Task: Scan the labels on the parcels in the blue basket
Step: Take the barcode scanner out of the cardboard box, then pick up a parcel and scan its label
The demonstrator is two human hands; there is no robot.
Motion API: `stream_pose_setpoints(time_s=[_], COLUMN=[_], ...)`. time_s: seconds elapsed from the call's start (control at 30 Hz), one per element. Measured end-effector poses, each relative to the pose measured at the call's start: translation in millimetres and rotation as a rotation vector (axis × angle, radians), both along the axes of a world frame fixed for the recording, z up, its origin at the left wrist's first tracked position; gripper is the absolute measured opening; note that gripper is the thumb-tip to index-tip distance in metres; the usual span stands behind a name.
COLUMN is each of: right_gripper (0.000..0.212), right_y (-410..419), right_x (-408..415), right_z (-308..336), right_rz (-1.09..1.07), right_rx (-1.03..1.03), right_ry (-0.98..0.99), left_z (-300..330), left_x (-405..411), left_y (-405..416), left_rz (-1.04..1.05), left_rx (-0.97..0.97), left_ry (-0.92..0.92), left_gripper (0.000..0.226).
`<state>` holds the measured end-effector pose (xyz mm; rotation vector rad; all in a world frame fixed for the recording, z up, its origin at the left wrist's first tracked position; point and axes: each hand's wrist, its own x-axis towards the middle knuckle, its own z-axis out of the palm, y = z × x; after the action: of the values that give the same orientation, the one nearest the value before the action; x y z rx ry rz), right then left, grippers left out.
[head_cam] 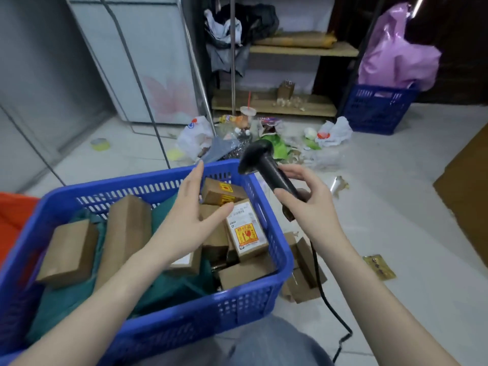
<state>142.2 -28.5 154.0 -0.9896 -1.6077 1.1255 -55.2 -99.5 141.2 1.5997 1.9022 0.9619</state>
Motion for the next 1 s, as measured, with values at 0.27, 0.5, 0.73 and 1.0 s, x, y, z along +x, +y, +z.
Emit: stream_pose_setpoints(time_s=[0.27, 0.5, 0.73, 1.0], right_gripper=[0.048, 0.065, 0.022, 0.038], right_y=[-51.1, -60.3, -45.8, -17.6], right_x=[-56.1, -96.2, -123.4, -157.4], right_z=[35.4, 21.5, -16.1, -82.8], right_rz=[0.386, 0.468, 0.213, 0.126], right_rx=[-0.087, -0.138, -0.465, -0.744], right_ry=[0.184, -0.138, -0.056, -0.098], left_z=[35.6, 43.7, -1.4, -98.6], left_x=[-43.2, -56.2, -78.2, -113.0], left_y=[-35.2, -61.9, -49.6, -24.7], left_rz=[0.159, 0.104, 0.080, 0.184], left_rx=[0.088, 0.206, -0.006, -0.323], left_ry=[-0.643, -0.604, -0.460, -0.214], left_gripper=[0.083, 0.058, 0.043, 0.056])
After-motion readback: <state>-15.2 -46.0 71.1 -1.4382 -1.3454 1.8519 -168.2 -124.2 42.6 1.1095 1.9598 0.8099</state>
